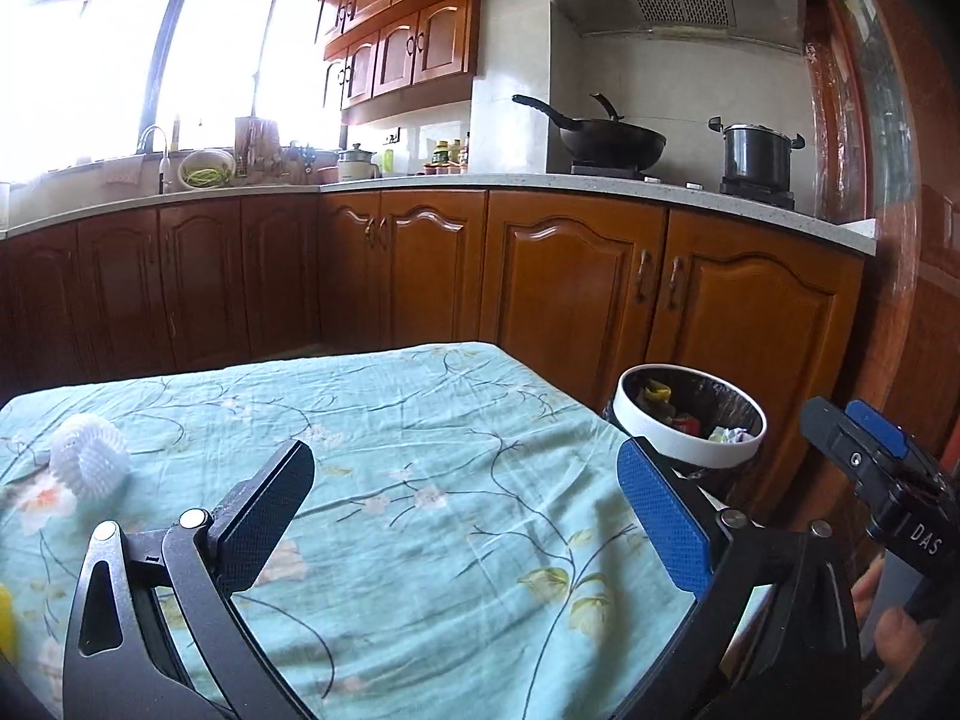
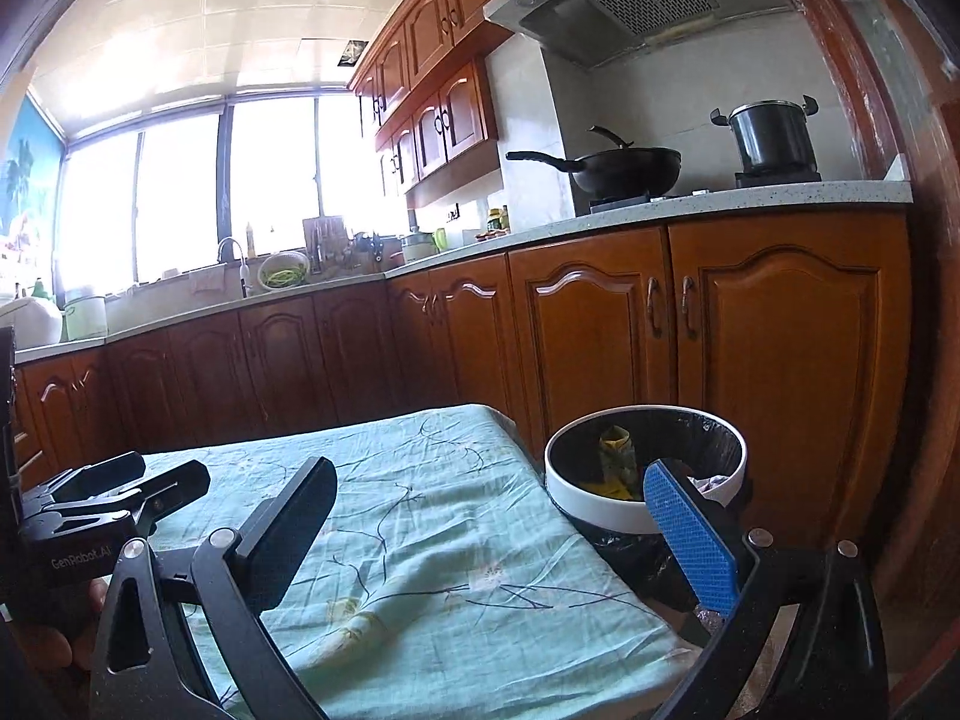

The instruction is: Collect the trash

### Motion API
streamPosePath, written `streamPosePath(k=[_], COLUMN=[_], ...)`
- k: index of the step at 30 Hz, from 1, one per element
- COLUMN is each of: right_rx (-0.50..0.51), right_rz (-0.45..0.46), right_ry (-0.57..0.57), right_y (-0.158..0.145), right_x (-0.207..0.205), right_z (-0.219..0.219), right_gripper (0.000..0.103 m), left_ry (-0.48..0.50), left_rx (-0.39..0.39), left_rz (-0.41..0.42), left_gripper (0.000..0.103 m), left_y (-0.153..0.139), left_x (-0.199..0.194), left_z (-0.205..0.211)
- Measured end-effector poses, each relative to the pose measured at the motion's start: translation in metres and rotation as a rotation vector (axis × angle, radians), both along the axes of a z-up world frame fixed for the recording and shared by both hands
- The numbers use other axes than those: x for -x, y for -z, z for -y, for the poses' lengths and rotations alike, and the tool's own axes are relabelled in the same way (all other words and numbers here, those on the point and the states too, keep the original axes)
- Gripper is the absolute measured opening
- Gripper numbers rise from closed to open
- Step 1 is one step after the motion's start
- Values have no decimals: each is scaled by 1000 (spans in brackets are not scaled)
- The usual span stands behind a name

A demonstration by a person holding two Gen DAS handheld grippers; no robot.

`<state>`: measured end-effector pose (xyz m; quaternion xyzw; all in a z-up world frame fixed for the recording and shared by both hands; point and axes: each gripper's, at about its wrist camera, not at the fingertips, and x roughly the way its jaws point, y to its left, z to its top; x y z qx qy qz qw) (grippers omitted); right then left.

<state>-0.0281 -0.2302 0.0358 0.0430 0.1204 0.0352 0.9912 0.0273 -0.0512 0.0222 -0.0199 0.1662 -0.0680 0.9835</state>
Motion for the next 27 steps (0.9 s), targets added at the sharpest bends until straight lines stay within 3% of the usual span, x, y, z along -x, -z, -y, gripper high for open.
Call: streamPosePath(k=[27], right_rx=[-17], right_rz=[-12], right_ry=[3], right_y=[5], right_x=[4], right_z=[1], right_gripper=[103], left_ry=[-74], left_rx=[-49], left_rz=[-6], left_gripper=[103], left_y=[9], left_x=[13], left_z=[2])
